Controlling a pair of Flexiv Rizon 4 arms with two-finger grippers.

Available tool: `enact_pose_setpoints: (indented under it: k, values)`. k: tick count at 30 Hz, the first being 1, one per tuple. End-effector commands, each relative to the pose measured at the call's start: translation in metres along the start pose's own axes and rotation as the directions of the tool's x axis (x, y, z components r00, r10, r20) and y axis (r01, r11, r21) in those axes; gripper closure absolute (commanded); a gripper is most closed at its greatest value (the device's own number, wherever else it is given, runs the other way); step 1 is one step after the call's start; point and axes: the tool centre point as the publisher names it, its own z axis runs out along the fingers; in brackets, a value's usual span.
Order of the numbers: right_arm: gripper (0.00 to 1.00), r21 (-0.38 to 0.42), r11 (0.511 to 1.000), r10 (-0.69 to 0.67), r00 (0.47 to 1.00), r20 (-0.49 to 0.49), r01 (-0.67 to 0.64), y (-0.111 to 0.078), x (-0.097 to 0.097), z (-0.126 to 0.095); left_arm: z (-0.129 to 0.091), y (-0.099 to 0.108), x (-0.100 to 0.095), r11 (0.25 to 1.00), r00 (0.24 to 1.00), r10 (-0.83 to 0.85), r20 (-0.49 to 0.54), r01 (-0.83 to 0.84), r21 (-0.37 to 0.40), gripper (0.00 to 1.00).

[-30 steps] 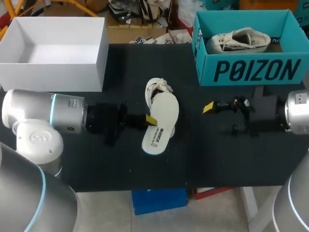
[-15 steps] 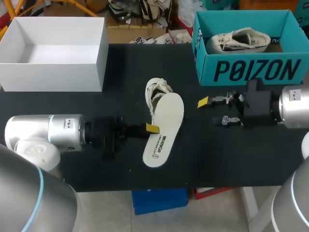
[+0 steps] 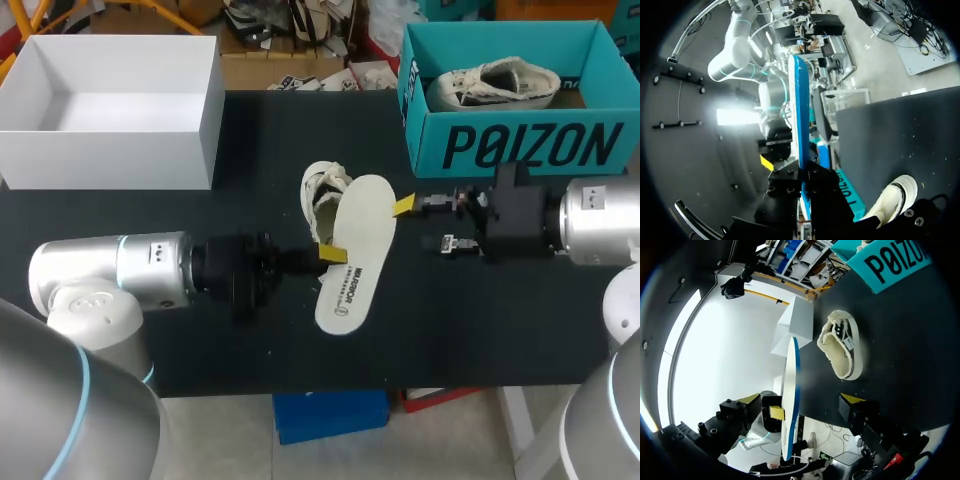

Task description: Take the shoe out of the shoebox, open the shoe tongue, remove and reinsert the insole, then place the shoe into the shoebox

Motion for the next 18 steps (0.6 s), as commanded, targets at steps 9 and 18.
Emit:
enact_pose_setpoints:
  k: [9, 18]
  values:
    - [0.52, -0.009, 1.0, -0.003, 0.999, -0.041, 0.002, -0.01, 0.008, 0.02, 0.015, 0.003, 0.001, 1.0, 0.999, -0.006, 0.036, 0.007, -0.024, 1.0]
    - [0.6, -0.018, 1.0, 0.008, 0.998, -0.058, -0.009, -0.021, 0.008, 0.022, 0.02, 0.007, -0.001, 0.999, 0.999, -0.013, 0.053, 0.015, -0.042, 1.0]
